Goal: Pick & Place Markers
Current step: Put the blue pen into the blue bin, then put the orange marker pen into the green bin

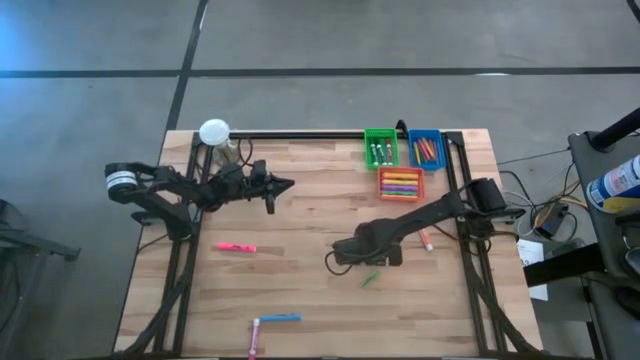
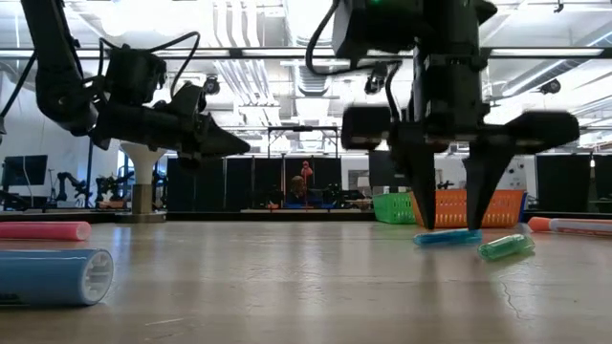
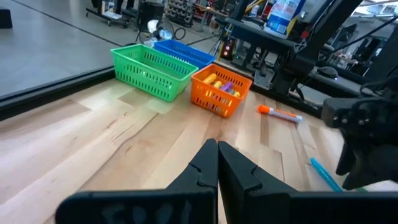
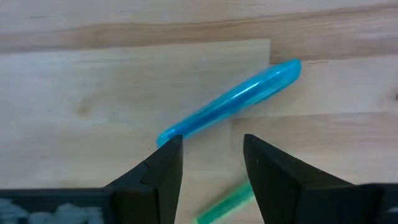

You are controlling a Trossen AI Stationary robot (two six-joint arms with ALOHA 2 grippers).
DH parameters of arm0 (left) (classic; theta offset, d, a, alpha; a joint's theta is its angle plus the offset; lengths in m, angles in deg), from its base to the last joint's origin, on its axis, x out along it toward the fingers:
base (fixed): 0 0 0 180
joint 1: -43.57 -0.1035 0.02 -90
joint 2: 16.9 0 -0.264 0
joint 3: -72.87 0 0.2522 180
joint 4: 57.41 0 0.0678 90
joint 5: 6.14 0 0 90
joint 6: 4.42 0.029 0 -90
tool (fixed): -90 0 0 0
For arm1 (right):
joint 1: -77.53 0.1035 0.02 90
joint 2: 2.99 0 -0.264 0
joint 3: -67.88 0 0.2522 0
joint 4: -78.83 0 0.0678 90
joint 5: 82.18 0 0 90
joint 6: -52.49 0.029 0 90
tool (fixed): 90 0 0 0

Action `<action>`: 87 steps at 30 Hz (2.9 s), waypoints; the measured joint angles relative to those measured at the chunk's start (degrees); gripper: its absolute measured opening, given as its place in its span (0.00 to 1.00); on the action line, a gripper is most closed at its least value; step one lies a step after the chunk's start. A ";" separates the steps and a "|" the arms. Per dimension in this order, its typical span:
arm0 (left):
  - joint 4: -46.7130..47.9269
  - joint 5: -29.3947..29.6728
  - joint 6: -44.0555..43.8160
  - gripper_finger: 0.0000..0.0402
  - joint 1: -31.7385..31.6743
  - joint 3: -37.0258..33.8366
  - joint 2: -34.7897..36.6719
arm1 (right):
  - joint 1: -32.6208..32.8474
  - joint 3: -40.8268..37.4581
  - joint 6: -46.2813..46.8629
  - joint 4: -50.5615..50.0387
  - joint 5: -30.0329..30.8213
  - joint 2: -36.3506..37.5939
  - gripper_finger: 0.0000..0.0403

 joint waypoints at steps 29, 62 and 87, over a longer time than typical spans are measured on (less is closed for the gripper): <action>-1.17 -1.70 -0.28 0.01 0.04 -3.19 0.00 | -2.31 -3.61 -13.91 2.31 7.07 -0.67 0.22; 0.35 -1.68 -1.50 0.01 0.04 -3.15 0.00 | -55.95 -9.05 -72.87 -7.73 25.83 19.78 0.13; 2.49 -2.23 -4.89 0.01 0.60 -0.15 -0.02 | -64.77 -15.29 -85.88 1.66 22.31 19.16 0.31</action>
